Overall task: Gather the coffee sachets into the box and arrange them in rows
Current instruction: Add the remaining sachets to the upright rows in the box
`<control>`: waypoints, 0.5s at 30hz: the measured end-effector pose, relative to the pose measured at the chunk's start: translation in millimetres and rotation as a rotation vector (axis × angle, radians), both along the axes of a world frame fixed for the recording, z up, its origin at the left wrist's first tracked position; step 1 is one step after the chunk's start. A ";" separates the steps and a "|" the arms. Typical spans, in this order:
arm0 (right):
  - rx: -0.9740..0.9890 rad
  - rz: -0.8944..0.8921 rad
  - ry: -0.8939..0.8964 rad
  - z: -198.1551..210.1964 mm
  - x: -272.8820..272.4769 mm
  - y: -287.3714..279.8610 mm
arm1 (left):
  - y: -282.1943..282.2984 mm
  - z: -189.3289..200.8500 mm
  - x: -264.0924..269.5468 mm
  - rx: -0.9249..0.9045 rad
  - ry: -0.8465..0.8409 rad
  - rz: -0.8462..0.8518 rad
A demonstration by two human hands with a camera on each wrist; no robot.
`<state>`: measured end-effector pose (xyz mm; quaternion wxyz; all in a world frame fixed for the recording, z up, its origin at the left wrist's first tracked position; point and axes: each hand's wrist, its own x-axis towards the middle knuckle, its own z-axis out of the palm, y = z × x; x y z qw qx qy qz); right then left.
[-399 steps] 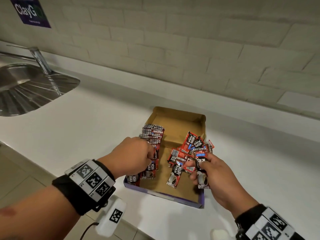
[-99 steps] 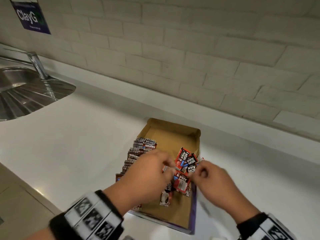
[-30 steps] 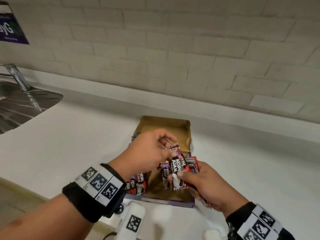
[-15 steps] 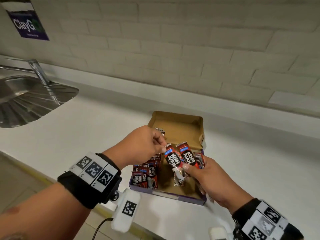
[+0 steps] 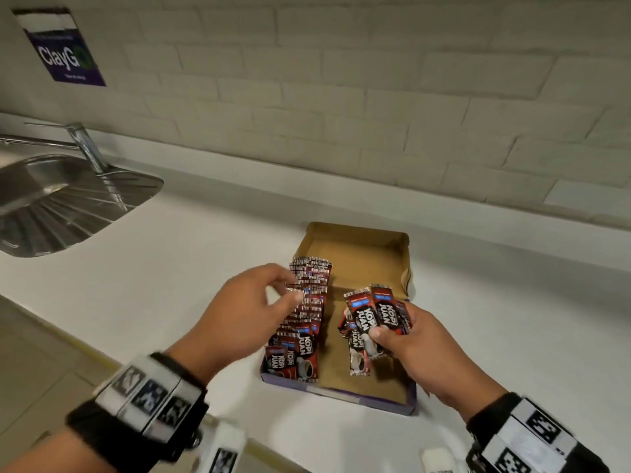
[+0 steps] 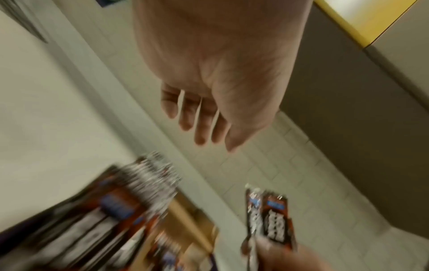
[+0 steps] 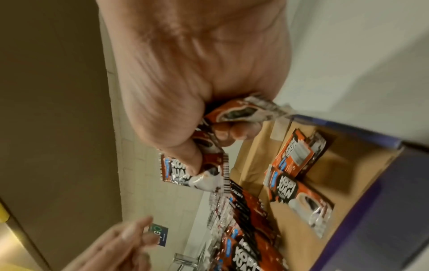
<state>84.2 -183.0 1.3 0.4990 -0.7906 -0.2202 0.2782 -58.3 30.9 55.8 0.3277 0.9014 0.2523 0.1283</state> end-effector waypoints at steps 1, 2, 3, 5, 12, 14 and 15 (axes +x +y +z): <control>0.002 -0.016 0.004 -1.4 1.8 -2.5 | 0.2 -11.8 -10.8 -0.055 0.008 0.075; 0.007 -0.026 0.016 -2.9 3.2 -4.6 | -2.1 -24.3 -19.3 -0.134 0.030 0.139; 0.011 -0.035 0.029 -4.3 4.1 -5.7 | -4.8 -37.7 -24.8 -0.214 0.056 0.191; 0.020 -0.033 0.040 -5.7 4.7 -6.5 | -12.2 -60.2 -26.7 -0.324 0.082 0.259; 0.016 0.002 0.019 -2.0 10.5 -14.6 | -46.8 -107.8 -18.4 -0.373 -0.023 0.440; 0.015 0.018 0.035 4.3 12.2 -17.8 | -53.0 -116.4 -15.5 -0.400 -0.075 0.508; 0.015 0.030 0.040 7.4 12.5 -19.5 | -55.3 -119.7 -13.8 -0.407 -0.100 0.536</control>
